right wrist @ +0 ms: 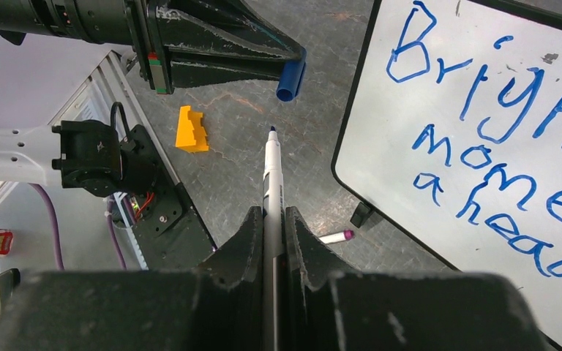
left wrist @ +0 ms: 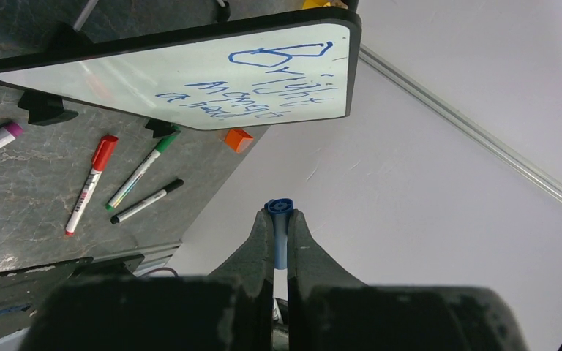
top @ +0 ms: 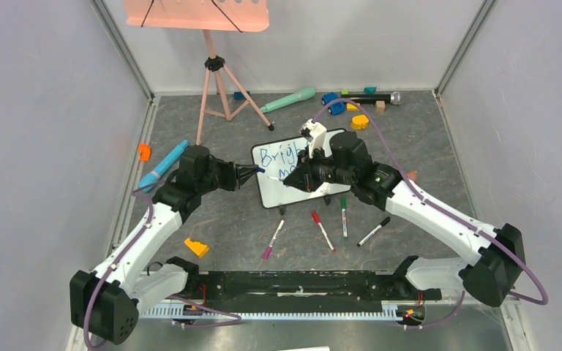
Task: Write a sentence on the whiteboard
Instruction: Insert the whiteboard marker without the cap into the pen cap.
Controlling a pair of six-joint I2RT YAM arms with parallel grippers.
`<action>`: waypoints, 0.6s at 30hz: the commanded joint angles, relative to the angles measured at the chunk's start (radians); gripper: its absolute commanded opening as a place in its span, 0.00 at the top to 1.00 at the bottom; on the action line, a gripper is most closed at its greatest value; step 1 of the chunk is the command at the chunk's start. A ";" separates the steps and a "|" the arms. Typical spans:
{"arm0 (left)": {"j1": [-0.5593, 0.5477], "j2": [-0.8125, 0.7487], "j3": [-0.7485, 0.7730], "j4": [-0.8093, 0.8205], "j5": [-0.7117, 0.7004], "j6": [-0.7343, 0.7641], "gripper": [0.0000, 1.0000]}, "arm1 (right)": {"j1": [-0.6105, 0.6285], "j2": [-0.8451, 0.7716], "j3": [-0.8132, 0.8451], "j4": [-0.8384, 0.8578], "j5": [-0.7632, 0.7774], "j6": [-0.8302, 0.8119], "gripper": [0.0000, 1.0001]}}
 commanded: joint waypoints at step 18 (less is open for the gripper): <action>-0.019 -0.028 -0.031 0.041 0.028 -0.061 0.98 | 0.007 0.033 0.082 0.049 0.021 -0.035 1.00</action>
